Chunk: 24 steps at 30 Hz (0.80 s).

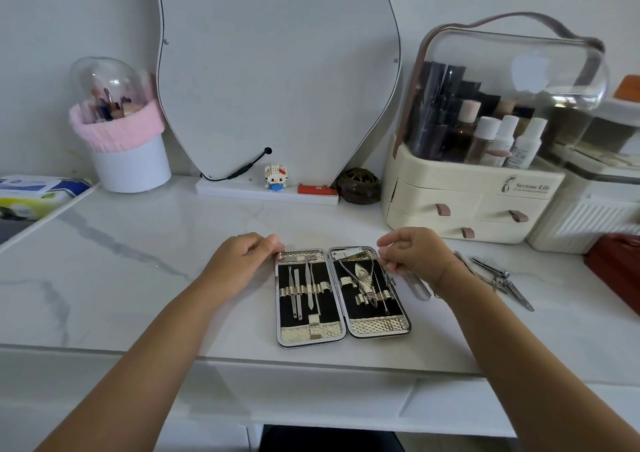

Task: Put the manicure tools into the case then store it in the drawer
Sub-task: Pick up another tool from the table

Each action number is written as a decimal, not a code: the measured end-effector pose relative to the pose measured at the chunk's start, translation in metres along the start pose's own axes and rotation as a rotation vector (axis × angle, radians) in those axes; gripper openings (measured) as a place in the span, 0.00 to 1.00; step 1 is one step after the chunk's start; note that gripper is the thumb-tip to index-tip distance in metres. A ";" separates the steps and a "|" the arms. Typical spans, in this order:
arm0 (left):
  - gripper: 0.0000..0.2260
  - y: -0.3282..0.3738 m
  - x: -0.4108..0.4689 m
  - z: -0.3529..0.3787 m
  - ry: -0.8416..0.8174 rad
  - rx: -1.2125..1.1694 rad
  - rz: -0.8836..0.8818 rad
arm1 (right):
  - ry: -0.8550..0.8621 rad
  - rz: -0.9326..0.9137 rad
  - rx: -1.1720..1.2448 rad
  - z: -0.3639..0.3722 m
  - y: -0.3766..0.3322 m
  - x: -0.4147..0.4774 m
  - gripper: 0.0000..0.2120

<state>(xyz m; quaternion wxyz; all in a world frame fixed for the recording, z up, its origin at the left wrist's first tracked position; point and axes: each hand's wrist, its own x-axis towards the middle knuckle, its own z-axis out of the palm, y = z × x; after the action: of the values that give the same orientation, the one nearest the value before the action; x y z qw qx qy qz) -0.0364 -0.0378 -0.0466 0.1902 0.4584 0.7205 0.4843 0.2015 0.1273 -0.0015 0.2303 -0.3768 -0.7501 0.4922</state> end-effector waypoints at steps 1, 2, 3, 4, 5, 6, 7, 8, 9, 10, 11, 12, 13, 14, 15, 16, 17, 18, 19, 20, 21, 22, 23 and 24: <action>0.12 0.000 0.000 0.000 -0.001 0.007 -0.001 | 0.000 0.001 -0.004 0.001 0.000 0.000 0.06; 0.12 0.001 0.001 0.000 0.000 0.011 0.000 | -0.003 0.002 -0.009 0.001 0.000 -0.001 0.06; 0.12 0.001 0.001 0.000 0.001 0.012 0.002 | -0.007 0.004 -0.018 0.001 0.000 -0.001 0.05; 0.12 0.001 0.001 0.000 0.000 0.011 0.003 | -0.013 0.005 -0.030 0.002 0.000 -0.002 0.04; 0.12 0.001 0.000 0.000 0.000 0.008 0.004 | -0.018 0.003 -0.048 0.002 0.000 -0.003 0.03; 0.12 0.001 0.000 0.000 0.000 0.004 0.002 | -0.023 -0.003 -0.074 0.002 0.000 -0.004 0.03; 0.12 0.001 0.000 0.000 0.002 0.003 0.002 | -0.024 -0.012 -0.122 0.002 0.001 -0.004 0.02; 0.12 0.001 0.000 0.000 0.003 0.006 0.002 | -0.022 -0.027 -0.193 0.002 0.001 -0.005 0.02; 0.12 0.001 0.000 0.000 0.003 0.011 0.003 | -0.021 -0.048 -0.273 0.002 0.001 -0.006 0.03; 0.12 0.001 0.000 0.000 0.002 0.012 0.002 | -0.024 -0.069 -0.336 0.001 0.001 -0.007 0.03; 0.12 0.001 0.000 0.000 0.001 0.010 0.001 | -0.033 -0.083 -0.381 0.001 0.001 -0.008 0.04; 0.12 0.000 0.000 0.000 -0.001 0.008 0.001 | -0.048 -0.093 -0.409 0.000 0.001 -0.010 0.04; 0.12 0.000 -0.001 0.000 -0.003 0.006 0.003 | -0.061 -0.099 -0.427 0.000 0.001 -0.011 0.04; 0.12 0.000 0.000 0.000 -0.005 0.005 0.003 | -0.068 -0.104 -0.436 -0.001 0.002 -0.012 0.03; 0.12 0.000 -0.001 0.000 -0.005 0.002 0.004 | -0.066 -0.112 -0.442 -0.001 0.003 -0.013 0.03; 0.13 0.000 0.000 0.000 -0.004 0.003 0.004 | -0.060 -0.121 -0.443 -0.001 0.004 -0.015 0.03; 0.13 0.000 0.000 0.000 -0.004 0.007 0.005 | -0.053 -0.133 -0.440 -0.001 0.004 -0.015 0.03; 0.13 -0.001 0.000 -0.001 -0.003 0.012 0.008 | -0.043 -0.142 -0.425 -0.001 0.005 -0.017 0.03; 0.13 -0.001 0.000 -0.001 -0.004 0.014 0.010 | -0.029 -0.151 -0.398 -0.003 0.006 -0.018 0.04; 0.13 0.000 0.000 -0.001 -0.004 0.012 0.011 | -0.011 -0.159 -0.360 -0.006 0.006 -0.020 0.05; 0.13 0.000 0.000 -0.001 -0.006 0.010 0.011 | 0.019 -0.168 -0.329 -0.011 0.006 -0.022 0.06; 0.13 0.001 -0.001 -0.001 -0.007 0.011 0.010 | 0.064 -0.179 -0.296 -0.019 0.006 -0.024 0.06; 0.13 0.001 -0.001 -0.001 -0.006 0.014 0.011 | 0.127 -0.193 -0.273 -0.028 0.008 -0.025 0.07; 0.13 0.001 -0.001 -0.001 -0.006 0.014 0.012 | 0.197 -0.193 -0.264 -0.038 0.011 -0.025 0.07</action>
<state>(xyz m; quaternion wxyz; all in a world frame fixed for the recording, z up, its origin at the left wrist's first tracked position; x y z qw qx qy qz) -0.0360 -0.0385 -0.0456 0.1862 0.4654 0.7207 0.4788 0.2480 0.1313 0.0048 0.2974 -0.3763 -0.8147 0.3260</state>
